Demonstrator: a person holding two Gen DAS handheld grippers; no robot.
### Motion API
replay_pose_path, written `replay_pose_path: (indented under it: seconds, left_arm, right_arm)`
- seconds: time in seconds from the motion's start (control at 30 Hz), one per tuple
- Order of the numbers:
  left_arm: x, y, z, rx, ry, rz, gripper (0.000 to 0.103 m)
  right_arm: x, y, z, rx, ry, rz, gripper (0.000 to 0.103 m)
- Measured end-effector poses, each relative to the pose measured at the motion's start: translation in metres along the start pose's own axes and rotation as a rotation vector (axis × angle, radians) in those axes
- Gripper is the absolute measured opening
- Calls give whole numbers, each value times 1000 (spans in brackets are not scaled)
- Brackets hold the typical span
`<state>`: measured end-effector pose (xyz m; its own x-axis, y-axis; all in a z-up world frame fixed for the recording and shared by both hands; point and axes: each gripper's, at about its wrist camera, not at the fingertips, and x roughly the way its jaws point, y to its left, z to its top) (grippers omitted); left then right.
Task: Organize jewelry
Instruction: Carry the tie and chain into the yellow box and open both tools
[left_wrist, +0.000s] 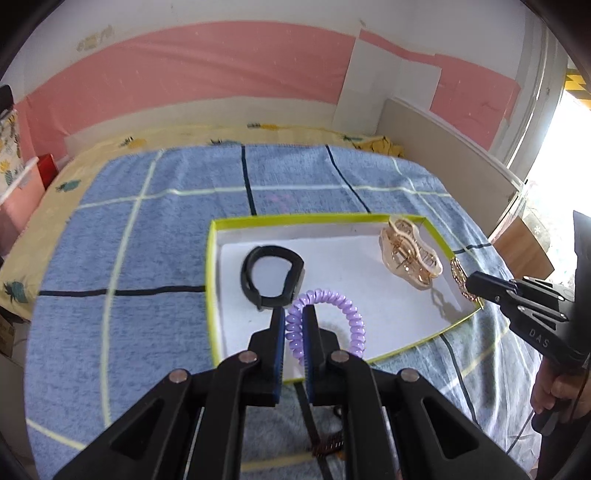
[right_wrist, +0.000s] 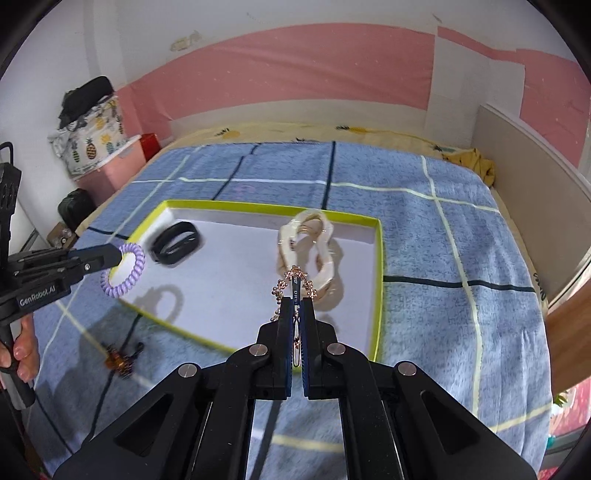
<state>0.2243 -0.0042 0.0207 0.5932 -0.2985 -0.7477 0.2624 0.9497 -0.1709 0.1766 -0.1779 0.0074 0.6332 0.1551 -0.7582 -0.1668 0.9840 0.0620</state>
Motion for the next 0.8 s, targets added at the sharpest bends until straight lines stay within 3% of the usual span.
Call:
replay_pose_path:
  seconds: [0.23, 0.57, 0.7, 0.77, 0.8]
  left_arm:
    - [34, 4, -3, -13, 82, 22, 9]
    - [46, 19, 2, -55, 72, 84, 10]
    - [45, 20, 2, -61, 62, 74, 10]
    - [42, 21, 1, -64, 51, 73, 10]
    - [39, 22, 1, -67, 38, 73, 10]
  right_arm:
    - [23, -7, -4, 1, 62, -6, 3]
    - [35, -25, 1, 54, 91, -40, 0]
    - [33, -24, 3, 69, 89, -4, 0]
    - [25, -24, 3, 87, 65, 15, 4]
    - [21, -24, 3, 93, 49, 18, 12]
